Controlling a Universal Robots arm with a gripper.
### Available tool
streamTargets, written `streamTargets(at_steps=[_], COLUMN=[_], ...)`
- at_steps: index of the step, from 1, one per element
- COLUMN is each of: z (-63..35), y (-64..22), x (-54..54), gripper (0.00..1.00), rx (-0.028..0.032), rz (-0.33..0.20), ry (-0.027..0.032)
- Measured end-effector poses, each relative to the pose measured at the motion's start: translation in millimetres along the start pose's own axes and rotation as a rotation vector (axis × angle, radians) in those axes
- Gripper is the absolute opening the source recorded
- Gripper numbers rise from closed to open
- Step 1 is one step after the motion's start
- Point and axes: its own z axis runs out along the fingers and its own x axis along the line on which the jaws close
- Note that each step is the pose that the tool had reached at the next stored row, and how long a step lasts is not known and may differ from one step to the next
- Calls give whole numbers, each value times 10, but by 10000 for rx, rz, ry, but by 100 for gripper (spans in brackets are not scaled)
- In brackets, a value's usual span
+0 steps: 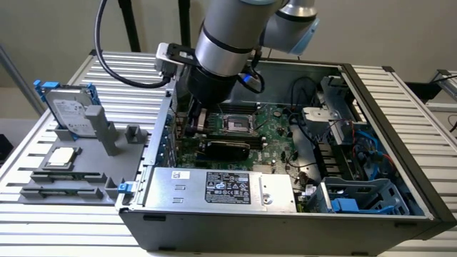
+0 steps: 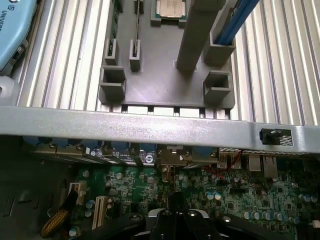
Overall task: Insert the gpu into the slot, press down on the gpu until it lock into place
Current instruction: 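Press down on the gpu until it lock into place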
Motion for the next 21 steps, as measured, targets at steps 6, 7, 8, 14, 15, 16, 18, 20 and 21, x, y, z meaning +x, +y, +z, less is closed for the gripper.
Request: streamTargets(at_steps=[6, 7, 8, 14, 15, 16, 18, 20, 21], z=[2, 3, 3, -14, -22, -31, -49, -65, -68], y=[8, 9, 9, 15, 18, 20, 26, 31, 30], x=[0, 0, 0, -2, -3, -3, -8, -14, -15], gripper=[11, 11, 11, 11, 11, 11, 11, 11, 11], rx=[-461, -526, -597, -1065, -1112, -1156, -1235, -1281, -1289], rz=[-133, -153, -170, -212, -211, -208, -192, -177, -177], ry=[176, 228, 275, 367, 386, 408, 461, 504, 515])
